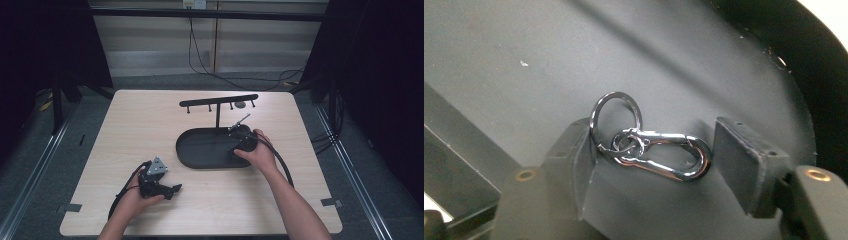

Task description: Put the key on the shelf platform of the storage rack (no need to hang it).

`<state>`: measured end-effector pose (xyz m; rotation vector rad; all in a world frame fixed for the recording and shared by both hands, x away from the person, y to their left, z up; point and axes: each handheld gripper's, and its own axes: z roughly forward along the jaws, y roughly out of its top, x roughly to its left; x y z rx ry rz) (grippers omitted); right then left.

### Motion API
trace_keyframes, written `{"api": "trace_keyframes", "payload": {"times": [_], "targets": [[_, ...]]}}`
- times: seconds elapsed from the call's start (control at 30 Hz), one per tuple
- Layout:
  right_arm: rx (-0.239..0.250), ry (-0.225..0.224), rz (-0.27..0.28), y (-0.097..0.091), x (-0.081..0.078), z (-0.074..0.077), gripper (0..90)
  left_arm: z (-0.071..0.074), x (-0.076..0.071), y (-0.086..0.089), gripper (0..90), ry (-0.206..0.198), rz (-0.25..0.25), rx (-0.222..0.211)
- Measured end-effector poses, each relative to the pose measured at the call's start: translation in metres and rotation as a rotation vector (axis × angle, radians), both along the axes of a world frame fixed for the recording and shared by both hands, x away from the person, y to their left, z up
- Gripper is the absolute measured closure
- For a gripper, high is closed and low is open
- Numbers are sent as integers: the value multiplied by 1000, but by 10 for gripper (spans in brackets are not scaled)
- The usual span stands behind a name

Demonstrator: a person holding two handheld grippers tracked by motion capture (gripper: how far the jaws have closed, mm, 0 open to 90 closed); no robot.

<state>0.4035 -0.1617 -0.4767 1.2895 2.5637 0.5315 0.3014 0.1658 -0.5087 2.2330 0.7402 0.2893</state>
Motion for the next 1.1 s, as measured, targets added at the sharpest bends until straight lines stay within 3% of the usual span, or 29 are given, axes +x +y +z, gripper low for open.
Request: {"api": "trace_keyframes", "payload": {"times": [0.23, 0.47, 1.1], "targets": [[11, -20, 5, -1, 0, 2, 281, 0, 0, 0, 146, 0, 0, 0], [24, -11, 8, -2, -3, 6, 254, 0, 0, 0, 146, 0, -1, 1], [65, -23, 26, -10, -13, 19, 250, 0, 0, 0, 146, 0, -1, 1]]}}
